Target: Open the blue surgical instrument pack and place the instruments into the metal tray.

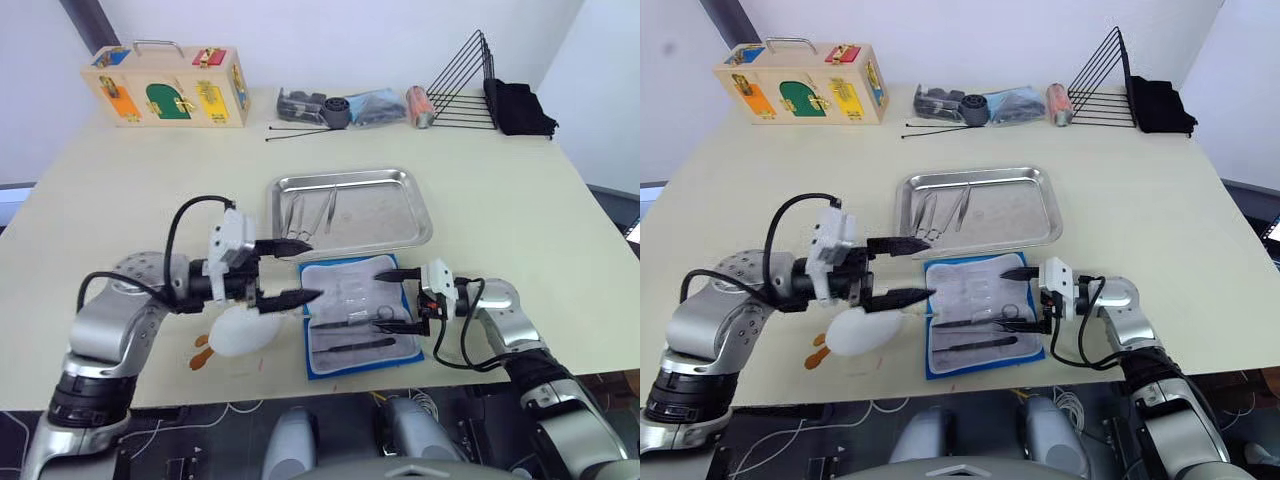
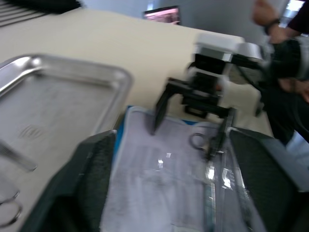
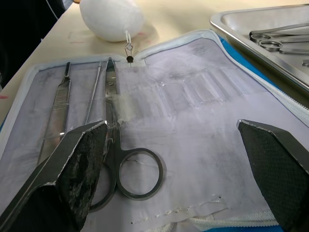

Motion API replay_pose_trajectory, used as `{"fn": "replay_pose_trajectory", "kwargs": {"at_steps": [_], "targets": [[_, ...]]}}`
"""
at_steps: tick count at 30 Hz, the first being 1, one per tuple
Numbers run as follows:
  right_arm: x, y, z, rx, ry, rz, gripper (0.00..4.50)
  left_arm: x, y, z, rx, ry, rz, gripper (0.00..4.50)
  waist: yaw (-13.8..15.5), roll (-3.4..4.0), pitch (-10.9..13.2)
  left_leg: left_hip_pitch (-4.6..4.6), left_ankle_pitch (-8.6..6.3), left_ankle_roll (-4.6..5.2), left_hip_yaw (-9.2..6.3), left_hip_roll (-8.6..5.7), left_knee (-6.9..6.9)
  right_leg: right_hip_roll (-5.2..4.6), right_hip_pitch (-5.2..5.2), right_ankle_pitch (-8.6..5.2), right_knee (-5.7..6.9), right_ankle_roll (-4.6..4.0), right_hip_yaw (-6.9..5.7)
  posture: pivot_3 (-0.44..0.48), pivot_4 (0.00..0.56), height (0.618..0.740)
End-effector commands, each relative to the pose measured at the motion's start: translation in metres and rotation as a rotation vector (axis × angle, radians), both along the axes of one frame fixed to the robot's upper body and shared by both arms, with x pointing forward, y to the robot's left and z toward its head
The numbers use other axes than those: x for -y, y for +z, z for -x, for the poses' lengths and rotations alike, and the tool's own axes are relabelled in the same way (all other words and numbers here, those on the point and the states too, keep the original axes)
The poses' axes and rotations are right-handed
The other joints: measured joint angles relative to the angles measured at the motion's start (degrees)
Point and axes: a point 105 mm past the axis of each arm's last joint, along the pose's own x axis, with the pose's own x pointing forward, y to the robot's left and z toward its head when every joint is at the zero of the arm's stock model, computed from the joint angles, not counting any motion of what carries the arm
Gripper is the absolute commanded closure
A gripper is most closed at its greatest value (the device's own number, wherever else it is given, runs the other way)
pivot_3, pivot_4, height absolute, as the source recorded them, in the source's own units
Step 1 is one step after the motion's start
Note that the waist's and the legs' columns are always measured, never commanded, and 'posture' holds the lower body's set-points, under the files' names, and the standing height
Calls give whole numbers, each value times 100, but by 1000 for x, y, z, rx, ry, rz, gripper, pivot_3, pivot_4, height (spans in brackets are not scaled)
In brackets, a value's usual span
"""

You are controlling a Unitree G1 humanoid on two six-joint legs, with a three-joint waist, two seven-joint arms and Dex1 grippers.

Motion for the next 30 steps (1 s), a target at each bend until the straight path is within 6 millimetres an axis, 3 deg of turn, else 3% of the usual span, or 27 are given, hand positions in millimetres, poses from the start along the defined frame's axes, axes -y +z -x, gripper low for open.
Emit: {"fn": "replay_pose_trajectory", "kwargs": {"at_steps": [1,9,17,23,30], "targets": [[-1,-35,22,-167,23,52,0,-4,18,16,103,-130,-1,9,8,1,1,-3,0,0,0,0,-2,0,-5,-1,0,-5,-1,0,150,740],[3,-26,22,-143,10,30,0,-6,15,27,142,-191,-33,9,46,3,8,-14,-1,2,4,0,-6,-1,-12,-2,-8,-6,0,0,150,740],[12,7,15,-35,-24,-43,0,-4,10,32,145,-197,-30,9,148,54,56,-32,-1,2,5,-1,-7,-2,-23,-2,-17,-5,-2,0,150,740],[16,30,15,24,-27,-97,0,4,5,37,141,-204,-25,9,170,67,70,-115,-1,2,6,-3,14,-2,-100,3,3,-3,-8,0,150,740],[34,56,18,65,-25,-115,0,15,-9,43,112,-170,-33,9,167,85,106,-115,-1,2,8,-8,17,-5,-100,3,8,-2,-8,0,150,740]]}}
